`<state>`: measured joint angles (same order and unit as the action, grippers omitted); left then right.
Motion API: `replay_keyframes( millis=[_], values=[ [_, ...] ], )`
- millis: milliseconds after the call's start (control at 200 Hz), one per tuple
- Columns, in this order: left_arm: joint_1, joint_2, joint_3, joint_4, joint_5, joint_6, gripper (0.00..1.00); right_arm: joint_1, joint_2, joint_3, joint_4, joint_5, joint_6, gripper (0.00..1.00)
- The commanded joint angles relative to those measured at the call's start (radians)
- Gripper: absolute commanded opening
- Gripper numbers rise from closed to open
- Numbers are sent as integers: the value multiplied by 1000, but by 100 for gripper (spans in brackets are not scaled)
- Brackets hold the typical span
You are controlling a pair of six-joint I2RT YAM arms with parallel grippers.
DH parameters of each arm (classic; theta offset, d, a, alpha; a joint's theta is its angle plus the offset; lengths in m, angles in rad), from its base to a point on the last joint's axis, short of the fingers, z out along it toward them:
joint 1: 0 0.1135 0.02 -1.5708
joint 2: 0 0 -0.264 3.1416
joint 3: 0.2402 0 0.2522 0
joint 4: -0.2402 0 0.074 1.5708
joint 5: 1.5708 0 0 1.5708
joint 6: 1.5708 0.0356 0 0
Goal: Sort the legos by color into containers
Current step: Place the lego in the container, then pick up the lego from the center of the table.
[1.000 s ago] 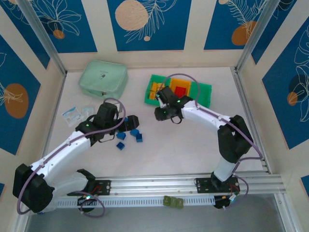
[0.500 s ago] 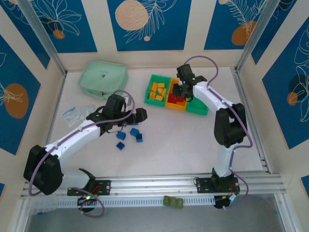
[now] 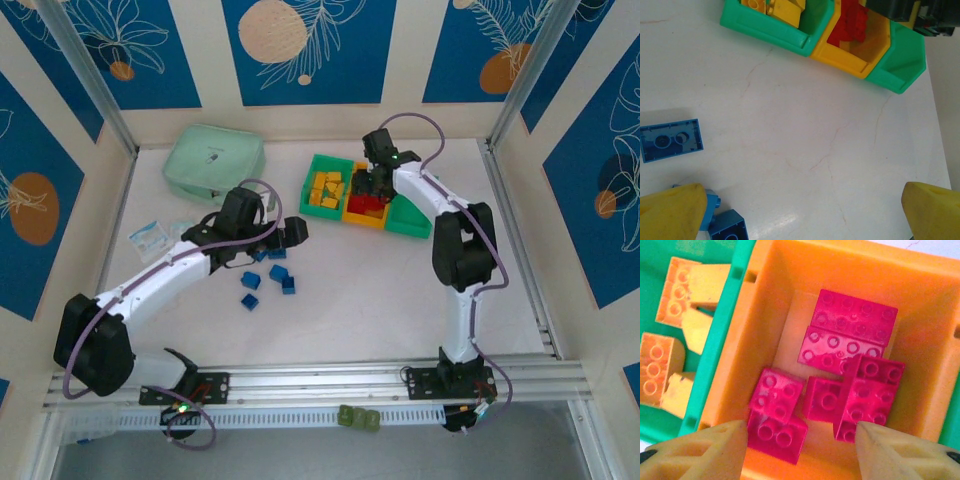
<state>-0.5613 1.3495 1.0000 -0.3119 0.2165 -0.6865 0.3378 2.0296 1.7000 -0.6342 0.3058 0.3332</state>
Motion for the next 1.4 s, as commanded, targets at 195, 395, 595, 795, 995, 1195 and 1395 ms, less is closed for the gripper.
replay_keyframes(
  millis=[195,395,595,795,995,1195,1395],
  values=[
    [-3,-94,-18,-75,-56,29,99,106,-213,-212,45,-97,29,65],
    [0,-182,-85,-113,-109,36,99,217,-295,-324,62,-88,42,67],
    [1,-308,-190,-134,-159,-7,99,348,-328,-408,108,-94,82,70],
    [4,-413,-207,-251,-202,-33,99,475,-301,-441,143,-140,75,73],
    [5,-501,-233,-303,-235,-52,99,560,-266,-454,158,-126,133,75],
    [6,-548,-246,-334,-265,-68,99,618,-213,-439,185,-89,256,80],
    [6,-567,-259,-346,-281,-87,99,653,-116,-369,177,-52,323,81]
  ],
)
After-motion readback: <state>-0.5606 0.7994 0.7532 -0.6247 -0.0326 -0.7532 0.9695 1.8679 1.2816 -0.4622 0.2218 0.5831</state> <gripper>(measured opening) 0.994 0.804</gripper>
